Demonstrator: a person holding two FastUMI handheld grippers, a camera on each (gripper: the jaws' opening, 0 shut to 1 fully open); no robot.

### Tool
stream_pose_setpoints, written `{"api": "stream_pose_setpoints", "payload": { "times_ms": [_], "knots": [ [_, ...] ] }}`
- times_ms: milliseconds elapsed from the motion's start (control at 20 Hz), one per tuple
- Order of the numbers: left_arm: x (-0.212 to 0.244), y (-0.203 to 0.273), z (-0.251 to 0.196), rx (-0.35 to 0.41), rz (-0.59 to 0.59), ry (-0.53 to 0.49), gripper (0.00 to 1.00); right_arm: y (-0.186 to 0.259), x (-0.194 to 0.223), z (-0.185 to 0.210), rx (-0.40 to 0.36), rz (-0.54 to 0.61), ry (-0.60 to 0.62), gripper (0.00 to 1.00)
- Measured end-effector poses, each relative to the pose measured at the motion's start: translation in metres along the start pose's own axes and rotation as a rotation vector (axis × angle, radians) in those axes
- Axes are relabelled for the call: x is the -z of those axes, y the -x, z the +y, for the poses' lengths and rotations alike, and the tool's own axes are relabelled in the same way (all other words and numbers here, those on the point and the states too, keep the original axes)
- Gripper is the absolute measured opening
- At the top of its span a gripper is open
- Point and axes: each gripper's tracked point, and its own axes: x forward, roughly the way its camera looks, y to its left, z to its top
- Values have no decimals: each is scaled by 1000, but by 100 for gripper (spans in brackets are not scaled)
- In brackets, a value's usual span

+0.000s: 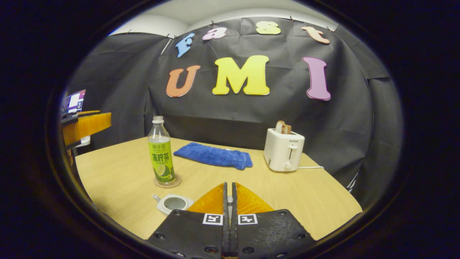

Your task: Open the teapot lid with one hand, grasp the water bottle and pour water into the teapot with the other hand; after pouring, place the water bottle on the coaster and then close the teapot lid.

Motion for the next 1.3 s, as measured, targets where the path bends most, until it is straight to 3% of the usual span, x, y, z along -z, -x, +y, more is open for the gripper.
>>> {"api": "stream_pose_setpoints", "payload": {
  "times_ms": [200,400,700,1300],
  "knots": [
    [11,12,10,25,9,109,91,-7,8,41,-89,-7,-74,0],
    [18,15,20,41,23,146,91,-13,19,76,-143,-12,-94,0],
    [20,16,20,91,16,96,91,-7,2,95,-140,-123,-82,1],
    [34,10,20,97,47,95,91,-14,9,94,-120,-132,-64,5]
  ]
}}
